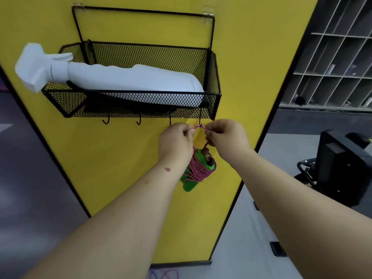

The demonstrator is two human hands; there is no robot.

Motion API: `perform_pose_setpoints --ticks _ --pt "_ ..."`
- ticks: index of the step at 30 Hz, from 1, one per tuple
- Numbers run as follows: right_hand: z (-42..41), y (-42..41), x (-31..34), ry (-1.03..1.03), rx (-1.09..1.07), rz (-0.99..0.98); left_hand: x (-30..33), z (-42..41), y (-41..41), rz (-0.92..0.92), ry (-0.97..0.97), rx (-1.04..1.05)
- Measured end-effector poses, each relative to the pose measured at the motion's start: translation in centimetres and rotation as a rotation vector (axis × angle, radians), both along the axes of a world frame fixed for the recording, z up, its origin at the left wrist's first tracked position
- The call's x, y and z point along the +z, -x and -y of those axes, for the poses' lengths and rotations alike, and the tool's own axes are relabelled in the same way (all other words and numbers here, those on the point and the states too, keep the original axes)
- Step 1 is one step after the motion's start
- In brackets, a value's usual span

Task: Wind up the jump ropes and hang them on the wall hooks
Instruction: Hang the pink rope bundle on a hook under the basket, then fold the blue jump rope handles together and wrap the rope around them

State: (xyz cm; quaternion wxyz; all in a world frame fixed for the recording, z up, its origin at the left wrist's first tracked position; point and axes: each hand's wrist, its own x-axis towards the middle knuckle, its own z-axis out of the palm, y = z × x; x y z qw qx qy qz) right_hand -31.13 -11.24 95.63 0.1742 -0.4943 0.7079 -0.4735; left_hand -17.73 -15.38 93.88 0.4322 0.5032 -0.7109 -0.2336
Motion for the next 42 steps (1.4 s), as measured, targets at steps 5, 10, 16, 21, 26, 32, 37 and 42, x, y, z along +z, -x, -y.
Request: perform_pose_setpoints --ticks 5,10,16,21,26,32,37,42 --pt "-0.5 -0.4 0.1 -0.052 -0.022 -0.121 0.2 -1.0 -0.6 0.001 -0.004 -0.014" --pt "-3.1 -1.8 -0.1 -0.007 -0.063 -0.377 -1.0 -2.4 -3.2 0.084 0.048 -0.002" --pt "-7.2 -5.8 -6.4 0.209 0.075 -0.691 -6.2 -4.7 -7.6 0.377 0.270 0.001" --pt "-8.9 -9.0 -18.1 0.090 0.119 -0.745 -17.0 -6.8 -11.5 0.533 0.300 0.035" --pt "-10.7 -11.6 -35.0 -0.124 0.119 -0.771 -33.3 -8.8 -14.3 0.626 0.200 0.083" --pt "-12.0 -12.9 -56.4 -0.364 0.175 -0.791 -54.4 -10.8 -16.4 0.731 0.103 0.049" --pt "-14.0 -13.6 -73.4 -0.519 0.228 -0.803 -71.7 -13.2 -18.0 0.800 -0.030 0.060" --pt "-18.0 -14.2 -87.4 -0.672 0.287 -0.827 -85.2 -17.6 -19.7 0.882 -0.180 0.035"
